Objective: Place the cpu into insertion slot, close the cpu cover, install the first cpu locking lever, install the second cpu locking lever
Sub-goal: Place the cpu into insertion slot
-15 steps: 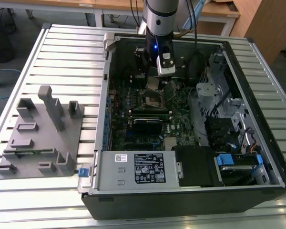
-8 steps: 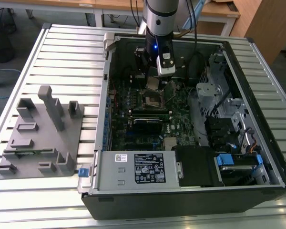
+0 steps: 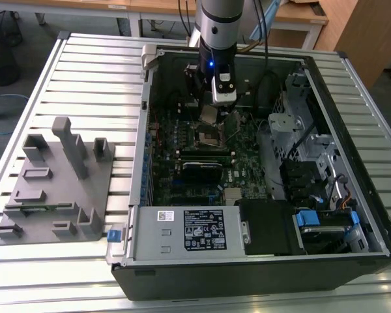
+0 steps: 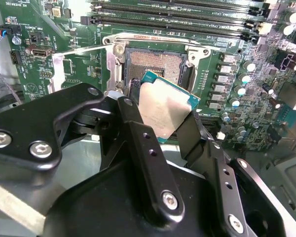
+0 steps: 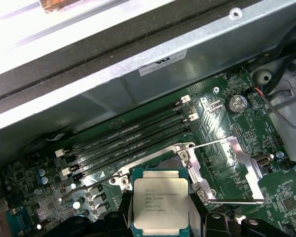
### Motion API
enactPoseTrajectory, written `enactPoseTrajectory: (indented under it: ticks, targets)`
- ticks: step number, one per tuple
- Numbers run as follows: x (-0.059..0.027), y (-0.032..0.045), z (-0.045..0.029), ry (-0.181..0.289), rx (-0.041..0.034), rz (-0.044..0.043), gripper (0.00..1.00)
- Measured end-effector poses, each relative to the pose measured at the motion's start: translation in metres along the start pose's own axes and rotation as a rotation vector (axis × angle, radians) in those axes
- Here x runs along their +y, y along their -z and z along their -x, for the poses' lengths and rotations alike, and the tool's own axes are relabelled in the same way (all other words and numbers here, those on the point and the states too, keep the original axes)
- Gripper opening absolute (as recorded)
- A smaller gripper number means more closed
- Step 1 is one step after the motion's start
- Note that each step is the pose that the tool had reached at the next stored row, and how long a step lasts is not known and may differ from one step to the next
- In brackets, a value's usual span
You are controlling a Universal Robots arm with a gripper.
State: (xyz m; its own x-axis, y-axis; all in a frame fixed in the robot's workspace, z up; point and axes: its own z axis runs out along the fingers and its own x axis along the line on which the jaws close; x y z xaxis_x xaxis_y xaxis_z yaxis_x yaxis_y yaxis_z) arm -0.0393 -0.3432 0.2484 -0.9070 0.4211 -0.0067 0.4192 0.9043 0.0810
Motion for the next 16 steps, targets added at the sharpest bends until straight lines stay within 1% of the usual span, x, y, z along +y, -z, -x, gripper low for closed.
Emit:
enactPoseTrajectory:
  ticks: [12, 14, 16]
  targets:
    - [0.0, 0.0, 0.0, -0.003, -0.0003, 0.0, 0.54]
    - [0.0, -0.0001, 0.0, -0.014, -0.0012, -0.0002, 0.54]
    - [0.0, -0.0004, 0.0, -0.039, -0.0032, -0.0004, 0.54]
